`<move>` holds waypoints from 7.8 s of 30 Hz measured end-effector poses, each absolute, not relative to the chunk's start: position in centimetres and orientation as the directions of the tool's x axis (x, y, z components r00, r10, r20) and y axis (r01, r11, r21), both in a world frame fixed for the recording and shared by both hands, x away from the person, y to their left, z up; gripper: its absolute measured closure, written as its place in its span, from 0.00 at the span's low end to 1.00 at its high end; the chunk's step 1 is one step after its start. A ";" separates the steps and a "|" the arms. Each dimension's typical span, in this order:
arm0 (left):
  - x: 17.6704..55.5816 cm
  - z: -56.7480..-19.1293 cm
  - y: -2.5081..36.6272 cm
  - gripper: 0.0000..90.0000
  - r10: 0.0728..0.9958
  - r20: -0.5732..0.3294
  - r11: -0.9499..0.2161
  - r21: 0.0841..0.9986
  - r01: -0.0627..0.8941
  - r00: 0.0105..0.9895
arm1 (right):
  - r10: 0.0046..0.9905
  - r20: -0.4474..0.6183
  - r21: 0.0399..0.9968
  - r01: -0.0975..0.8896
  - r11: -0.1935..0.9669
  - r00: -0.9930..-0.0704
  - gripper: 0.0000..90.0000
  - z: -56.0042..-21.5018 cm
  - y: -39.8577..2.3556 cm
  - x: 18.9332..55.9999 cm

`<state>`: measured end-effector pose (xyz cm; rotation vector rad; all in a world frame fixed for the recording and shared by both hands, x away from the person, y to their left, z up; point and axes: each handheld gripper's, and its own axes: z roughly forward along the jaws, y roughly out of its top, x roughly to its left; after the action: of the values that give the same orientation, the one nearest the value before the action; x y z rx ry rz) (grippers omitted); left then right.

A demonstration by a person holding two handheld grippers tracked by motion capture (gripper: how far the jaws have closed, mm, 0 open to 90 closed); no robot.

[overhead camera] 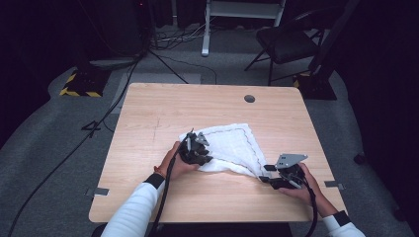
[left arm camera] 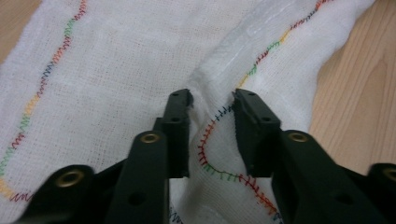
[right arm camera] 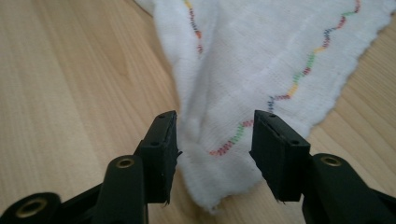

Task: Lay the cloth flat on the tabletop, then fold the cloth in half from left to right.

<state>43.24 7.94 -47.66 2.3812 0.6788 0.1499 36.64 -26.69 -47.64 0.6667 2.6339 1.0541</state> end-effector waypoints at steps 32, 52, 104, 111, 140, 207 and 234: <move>30.8 -46.1 12.6 0.85 0.406 0.019 -0.679 0.676 0.288 0.914 | 0.519 -0.046 0.732 0.325 0.599 -0.853 0.75 -47.1 -28.5 34.3; 33.7 -49.3 11.3 0.27 0.501 -0.016 -0.660 0.640 0.394 0.865 | 0.601 -0.041 0.680 0.419 0.602 -0.798 0.53 -49.0 -28.8 36.8; 48.0 -49.3 13.9 0.58 0.765 -0.078 -0.438 0.665 0.605 0.639 | 0.725 0.019 0.691 0.533 0.487 -0.688 0.58 -49.2 -21.9 53.3; 49.4 -48.6 13.1 0.89 0.718 -0.055 -0.503 0.648 0.572 0.694 | 0.708 -0.054 0.681 0.492 0.542 -0.704 0.93 -48.4 -21.5 53.0; 45.6 -45.3 14.6 0.29 0.691 0.050 -0.536 0.705 0.465 0.721 | 0.717 -0.031 0.759 0.450 0.471 -0.697 0.43 -45.1 -25.8 47.7; 56.7 -49.7 8.0 0.22 0.822 -0.033 -0.410 0.659 0.631 0.568 | 0.250 -0.082 0.709 0.120 0.695 -0.965 0.45 -49.5 -5.2 38.8; 54.6 -48.4 12.2 0.94 0.756 -0.089 -0.426 0.685 0.591 0.649 | 0.309 -0.164 0.695 0.112 0.710 -0.937 0.96 -48.5 -5.1 37.8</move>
<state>54.59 12.22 -48.39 2.1626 1.0410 0.3020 37.76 -5.13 -48.48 0.3331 2.6498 1.0511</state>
